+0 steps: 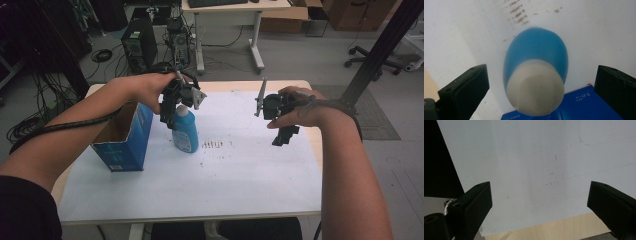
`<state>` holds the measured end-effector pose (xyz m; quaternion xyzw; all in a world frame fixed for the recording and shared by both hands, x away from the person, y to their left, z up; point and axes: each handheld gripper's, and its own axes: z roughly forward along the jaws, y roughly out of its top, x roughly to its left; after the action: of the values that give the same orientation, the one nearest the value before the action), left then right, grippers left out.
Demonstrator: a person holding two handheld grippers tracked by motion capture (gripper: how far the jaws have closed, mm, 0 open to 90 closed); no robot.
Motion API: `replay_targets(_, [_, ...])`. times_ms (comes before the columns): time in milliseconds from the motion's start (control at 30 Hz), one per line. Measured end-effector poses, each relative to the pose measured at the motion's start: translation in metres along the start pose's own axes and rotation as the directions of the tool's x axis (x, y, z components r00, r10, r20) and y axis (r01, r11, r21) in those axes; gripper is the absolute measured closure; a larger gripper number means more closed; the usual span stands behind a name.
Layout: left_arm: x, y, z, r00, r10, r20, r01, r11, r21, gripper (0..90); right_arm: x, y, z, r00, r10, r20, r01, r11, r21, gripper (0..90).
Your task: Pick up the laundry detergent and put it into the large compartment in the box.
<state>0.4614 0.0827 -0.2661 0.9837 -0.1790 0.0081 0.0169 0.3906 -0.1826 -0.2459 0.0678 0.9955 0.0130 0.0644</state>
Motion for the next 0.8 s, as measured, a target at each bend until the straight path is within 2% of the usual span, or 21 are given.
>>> replay_targets(167, [-0.001, -0.001, 0.002, 0.9998, 0.004, -0.018, -0.004, 1.0, 0.006, 0.2, 0.0, 0.002, 0.0, 1.0, -0.004, 0.001, 0.004, 1.0, -0.001, 5.7])
replay_targets(433, [-0.003, 0.001, 0.008, 0.9995, 0.015, -0.028, -0.015, 0.9998, 0.009, 0.2, 0.001, 0.006, 0.002, 0.9999, -0.011, 0.002, 0.011, 1.0, -0.009, 5.7])
replay_targets(633, [-0.002, 0.002, 0.012, 0.9995, 0.008, -0.032, -0.007, 0.9998, 0.02, 0.2, 0.001, 0.005, 0.003, 1.0, -0.008, 0.003, 0.008, 1.0, -0.013, 5.6])
replay_targets(700, [-0.001, 0.002, 0.013, 0.9994, 0.019, -0.029, -0.018, 0.9996, 0.023, 0.2, 0.002, 0.005, 0.004, 1.0, -0.007, 0.002, 0.007, 1.0, -0.009, 5.7])
replay_targets(800, [-0.002, 0.001, 0.015, 0.9995, 0.009, -0.031, -0.008, 0.9997, 0.025, 0.2, 0.002, 0.004, 0.005, 1.0, -0.007, 0.003, 0.007, 1.0, -0.014, 5.7])
